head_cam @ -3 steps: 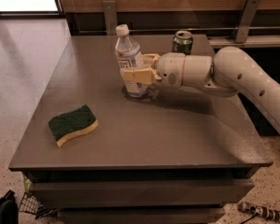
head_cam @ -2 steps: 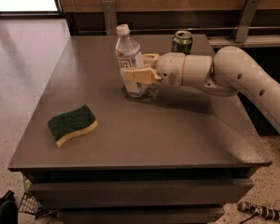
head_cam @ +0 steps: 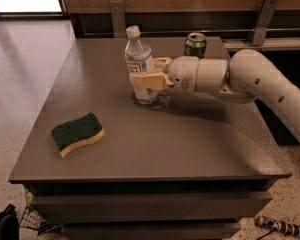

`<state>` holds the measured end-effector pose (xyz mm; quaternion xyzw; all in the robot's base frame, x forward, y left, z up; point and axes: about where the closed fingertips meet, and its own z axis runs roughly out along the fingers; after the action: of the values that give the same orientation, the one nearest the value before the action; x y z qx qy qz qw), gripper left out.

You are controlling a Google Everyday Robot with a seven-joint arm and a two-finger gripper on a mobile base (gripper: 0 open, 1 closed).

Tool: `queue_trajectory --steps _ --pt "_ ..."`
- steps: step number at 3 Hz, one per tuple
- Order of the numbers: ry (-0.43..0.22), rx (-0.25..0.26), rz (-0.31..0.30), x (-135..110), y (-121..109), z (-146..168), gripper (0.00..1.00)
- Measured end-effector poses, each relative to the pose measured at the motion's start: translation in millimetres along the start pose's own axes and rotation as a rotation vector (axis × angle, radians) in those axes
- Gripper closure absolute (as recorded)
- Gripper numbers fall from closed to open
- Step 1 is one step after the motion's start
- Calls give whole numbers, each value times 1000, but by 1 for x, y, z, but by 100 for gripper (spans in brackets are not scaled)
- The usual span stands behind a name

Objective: Place blue plastic bottle upright

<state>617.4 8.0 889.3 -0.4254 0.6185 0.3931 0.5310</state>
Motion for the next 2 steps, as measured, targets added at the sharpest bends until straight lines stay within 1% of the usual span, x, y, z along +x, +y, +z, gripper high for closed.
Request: queue_trajectory --steps 1,2 --pt "0 -2 0 0 1 1 12" --pt "0 -6 -1 -1 2 3 0"
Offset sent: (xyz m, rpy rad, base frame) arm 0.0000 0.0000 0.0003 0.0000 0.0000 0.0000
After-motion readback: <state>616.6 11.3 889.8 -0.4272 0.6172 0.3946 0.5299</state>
